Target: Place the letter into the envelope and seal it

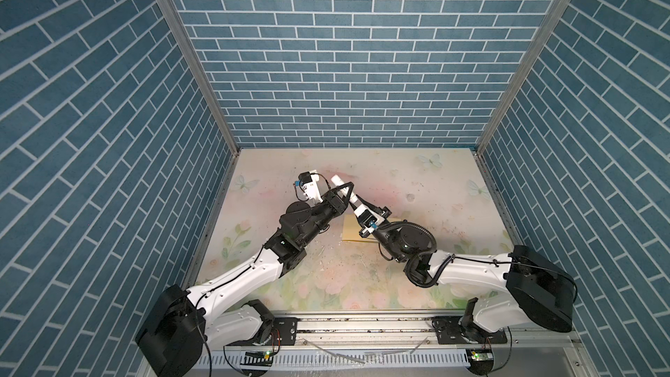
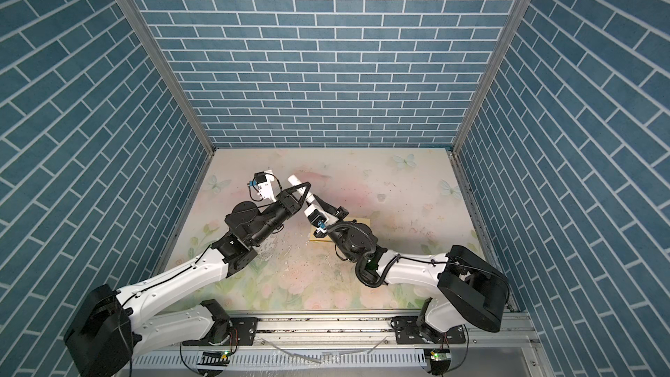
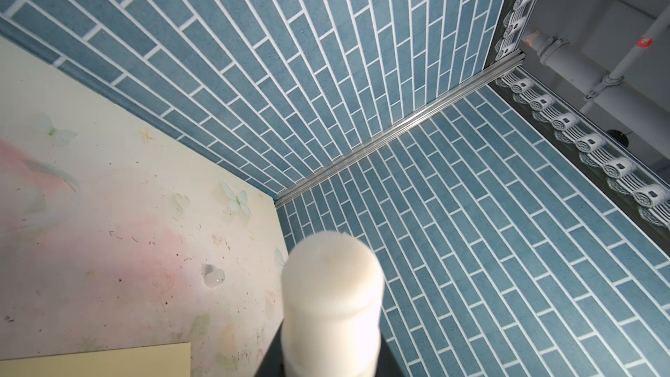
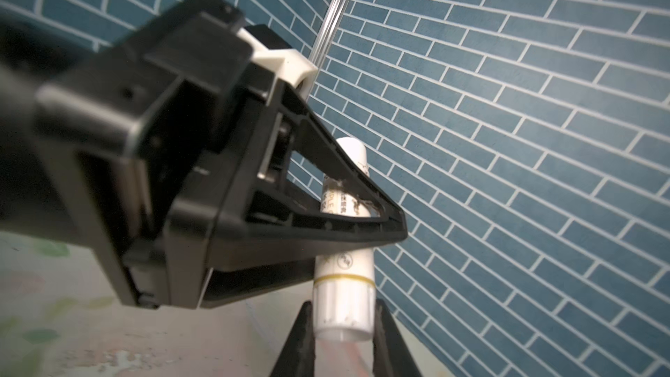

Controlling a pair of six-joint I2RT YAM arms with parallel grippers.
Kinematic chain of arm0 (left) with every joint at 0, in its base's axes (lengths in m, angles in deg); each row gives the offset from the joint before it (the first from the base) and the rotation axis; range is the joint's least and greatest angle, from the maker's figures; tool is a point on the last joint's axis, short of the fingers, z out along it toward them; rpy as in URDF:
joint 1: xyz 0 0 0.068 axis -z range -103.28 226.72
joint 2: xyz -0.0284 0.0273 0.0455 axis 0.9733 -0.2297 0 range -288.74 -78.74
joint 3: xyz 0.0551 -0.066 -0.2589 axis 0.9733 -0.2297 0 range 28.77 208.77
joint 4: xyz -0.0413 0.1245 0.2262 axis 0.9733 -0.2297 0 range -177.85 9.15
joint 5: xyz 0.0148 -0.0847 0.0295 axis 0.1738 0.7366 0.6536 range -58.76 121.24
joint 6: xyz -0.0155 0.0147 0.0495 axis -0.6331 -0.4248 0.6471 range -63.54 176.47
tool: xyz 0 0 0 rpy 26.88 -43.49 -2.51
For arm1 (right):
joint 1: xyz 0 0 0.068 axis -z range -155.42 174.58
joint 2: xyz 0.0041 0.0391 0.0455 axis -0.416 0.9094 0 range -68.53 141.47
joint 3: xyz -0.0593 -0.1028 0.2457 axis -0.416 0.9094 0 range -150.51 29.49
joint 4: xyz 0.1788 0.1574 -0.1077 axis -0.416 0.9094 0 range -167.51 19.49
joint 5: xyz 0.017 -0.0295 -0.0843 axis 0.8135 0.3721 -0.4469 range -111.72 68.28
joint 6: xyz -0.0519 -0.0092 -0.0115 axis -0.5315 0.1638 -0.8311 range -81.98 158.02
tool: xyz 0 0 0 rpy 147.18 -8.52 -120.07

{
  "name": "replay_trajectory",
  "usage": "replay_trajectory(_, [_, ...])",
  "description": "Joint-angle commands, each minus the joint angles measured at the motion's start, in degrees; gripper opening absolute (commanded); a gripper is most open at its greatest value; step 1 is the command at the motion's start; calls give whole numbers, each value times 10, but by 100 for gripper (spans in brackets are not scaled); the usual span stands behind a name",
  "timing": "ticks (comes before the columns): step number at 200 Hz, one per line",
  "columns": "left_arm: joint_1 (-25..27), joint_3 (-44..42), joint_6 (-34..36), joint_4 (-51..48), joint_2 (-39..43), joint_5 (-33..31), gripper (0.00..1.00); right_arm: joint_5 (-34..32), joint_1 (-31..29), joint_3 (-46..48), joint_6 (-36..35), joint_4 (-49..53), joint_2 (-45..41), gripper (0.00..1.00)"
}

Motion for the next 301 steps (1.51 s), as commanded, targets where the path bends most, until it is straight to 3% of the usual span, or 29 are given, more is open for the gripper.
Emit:
replay_trajectory(1, [1, 3, 15, 4, 1, 10, 0, 53, 52, -17, 227, -21, -40, 0])
replay_trajectory(59, [1, -2, 47, 31, 1, 13, 0, 167, 138, -29, 589, -37, -41, 0])
replay_trajectory(97, [1, -13, 66, 68, -3, 17, 0, 221, 169, -39, 807, -169, 35, 0])
replay_trajectory(132, [1, -15, 70, 84, -3, 20, 0, 243, 171, -54, 819, -170, 55, 0])
replay_trajectory(160, [1, -16, 68, 83, -3, 17, 0, 251, 170, -50, 800, -167, 51, 2])
replay_trajectory(180, [1, -16, 49, 83, -2, 12, 0, 252, 170, -39, 750, -167, 45, 23])
replay_trajectory(213, [0, -7, 3, 51, 5, 14, 0, 235, 165, 10, 557, -166, 0, 55])
replay_trajectory(274, [-2, 22, -79, -5, 11, 40, 0, 134, 88, 89, 219, -161, -61, 68])
replay_trajectory(301, [-2, 33, -87, -22, 10, 55, 0, 111, 51, 75, 151, -158, -44, 70])
